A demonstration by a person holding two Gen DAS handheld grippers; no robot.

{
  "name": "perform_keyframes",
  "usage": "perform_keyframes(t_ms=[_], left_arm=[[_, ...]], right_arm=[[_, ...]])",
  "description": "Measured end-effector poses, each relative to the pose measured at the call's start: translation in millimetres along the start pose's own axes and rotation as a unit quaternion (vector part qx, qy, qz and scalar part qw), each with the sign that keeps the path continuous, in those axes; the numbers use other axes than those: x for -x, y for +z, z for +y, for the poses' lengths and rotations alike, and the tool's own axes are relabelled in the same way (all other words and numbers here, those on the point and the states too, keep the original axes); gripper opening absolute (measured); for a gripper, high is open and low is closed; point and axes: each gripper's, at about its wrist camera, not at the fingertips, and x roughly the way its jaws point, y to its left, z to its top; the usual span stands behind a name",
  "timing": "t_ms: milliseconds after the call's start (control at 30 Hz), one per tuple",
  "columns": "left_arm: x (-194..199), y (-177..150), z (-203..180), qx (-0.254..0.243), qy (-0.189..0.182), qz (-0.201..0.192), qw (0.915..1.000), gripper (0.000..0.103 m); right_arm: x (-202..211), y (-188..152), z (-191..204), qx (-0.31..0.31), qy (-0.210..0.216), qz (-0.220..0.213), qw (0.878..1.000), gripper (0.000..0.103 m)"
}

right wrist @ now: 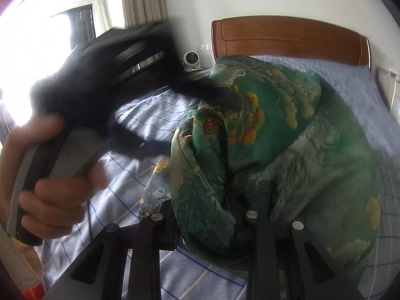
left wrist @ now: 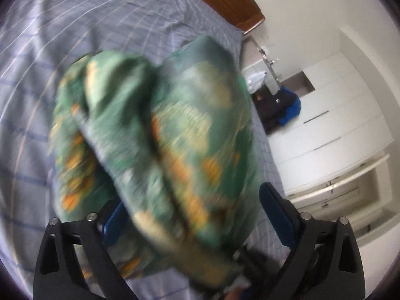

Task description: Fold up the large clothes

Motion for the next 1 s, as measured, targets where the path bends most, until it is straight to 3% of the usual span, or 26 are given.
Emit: perform_keyframes(t_ms=[67, 100, 133, 200, 233, 267, 400, 533, 667, 833, 1000], left_arm=[[-11, 12, -6, 0.007, 0.019, 0.009, 0.9998, 0.098], [-18, 17, -7, 0.011, 0.041, 0.017, 0.9989, 0.091], [-25, 22, -8, 0.01, 0.07, 0.025, 0.9972, 0.06], [-30, 27, -9, 0.007, 0.081, 0.041, 0.9958, 0.037], [-28, 29, -13, 0.0, 0.081, 0.04, 0.9959, 0.031], [-21, 31, -20, -0.016, 0.082, 0.035, 0.9958, 0.03], [15, 37, -20, -0.053, 0.08, 0.018, 0.9952, 0.029], [38, 37, 18, -0.031, 0.103, 0.012, 0.9941, 0.029], [39, 21, 56, -0.004, 0.112, 0.012, 0.9936, 0.031], [19, 3, 84, 0.022, 0.123, 0.015, 0.9921, 0.038], [15, -4, 98, 0.037, 0.113, 0.003, 0.9929, 0.041]], right_arm=[[0, -2, 5, 0.014, -0.01, -0.007, 1.0, 0.029], [0, -3, 8, 0.017, -0.013, -0.01, 1.0, 0.029], [-3, -4, 11, 0.02, -0.015, -0.012, 1.0, 0.029], [-1, -4, 15, 0.025, -0.018, -0.014, 0.999, 0.034], [3, -5, 19, 0.027, -0.019, -0.014, 0.999, 0.039], [10, -4, 13, 0.022, -0.012, -0.011, 1.0, 0.04], [77, 0, -6, -0.061, 0.085, -0.036, 0.994, 0.056], [115, 14, -56, -0.1, 0.049, -0.072, 0.991, 0.06], [74, 31, -107, -0.091, -0.009, -0.03, 0.995, 0.06], [-3, 11, -116, -0.103, 0.027, 0.072, 0.992, 0.062], [-15, -5, -117, -0.121, 0.009, 0.079, 0.99, 0.063]])
